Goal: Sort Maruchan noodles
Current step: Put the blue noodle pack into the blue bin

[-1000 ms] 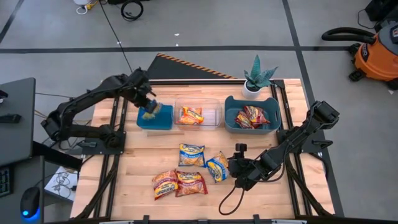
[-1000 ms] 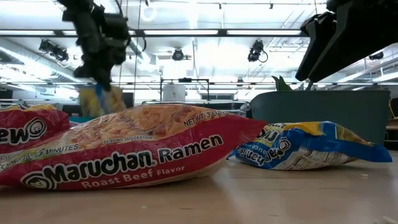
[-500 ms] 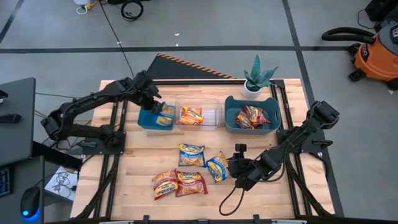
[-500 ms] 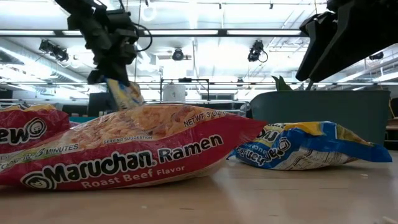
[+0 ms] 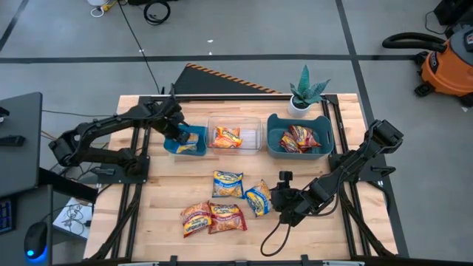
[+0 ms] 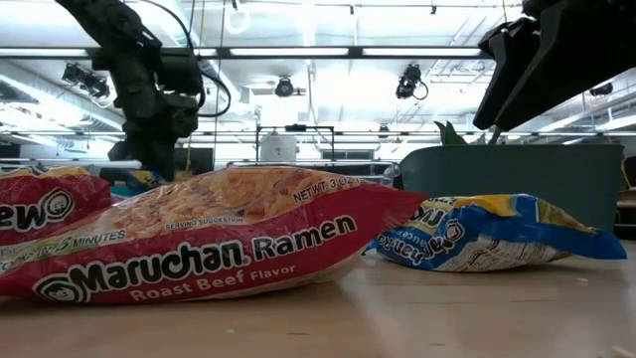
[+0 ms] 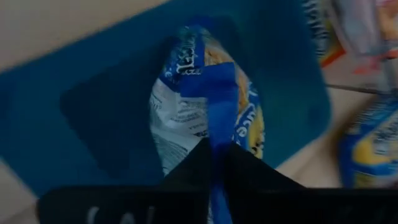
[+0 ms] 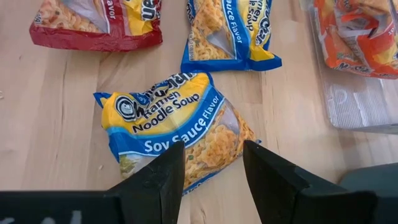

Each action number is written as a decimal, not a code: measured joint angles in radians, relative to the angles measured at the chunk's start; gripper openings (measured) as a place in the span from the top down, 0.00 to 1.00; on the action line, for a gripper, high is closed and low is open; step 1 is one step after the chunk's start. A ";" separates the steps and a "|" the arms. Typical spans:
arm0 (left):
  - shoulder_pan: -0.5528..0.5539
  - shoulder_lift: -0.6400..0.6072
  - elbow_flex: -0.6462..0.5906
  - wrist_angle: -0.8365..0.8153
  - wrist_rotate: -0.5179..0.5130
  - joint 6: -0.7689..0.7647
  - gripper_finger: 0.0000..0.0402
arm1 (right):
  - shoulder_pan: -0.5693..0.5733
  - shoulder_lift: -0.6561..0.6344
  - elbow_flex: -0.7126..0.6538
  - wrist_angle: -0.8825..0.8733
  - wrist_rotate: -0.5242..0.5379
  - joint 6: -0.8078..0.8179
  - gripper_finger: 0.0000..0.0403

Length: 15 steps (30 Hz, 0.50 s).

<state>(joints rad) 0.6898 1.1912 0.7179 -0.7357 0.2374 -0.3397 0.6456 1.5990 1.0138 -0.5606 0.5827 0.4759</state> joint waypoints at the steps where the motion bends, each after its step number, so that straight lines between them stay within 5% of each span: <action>1: 0.000 0.000 0.002 -0.006 -0.024 0.013 0.86 | 0.000 0.000 0.000 0.000 0.000 0.000 0.58; 8: 0.000 0.000 0.075 -0.140 -0.262 0.171 0.68 | -0.001 0.000 0.000 0.000 0.000 -0.005 0.58; 15: -0.025 -0.001 0.237 -0.329 -0.286 0.195 0.64 | -0.013 0.000 0.000 -0.001 0.000 -0.022 0.58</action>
<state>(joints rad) 0.6650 1.1900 0.9551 -1.0648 -0.0483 -0.1449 0.6324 1.5990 1.0138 -0.5615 0.5827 0.4535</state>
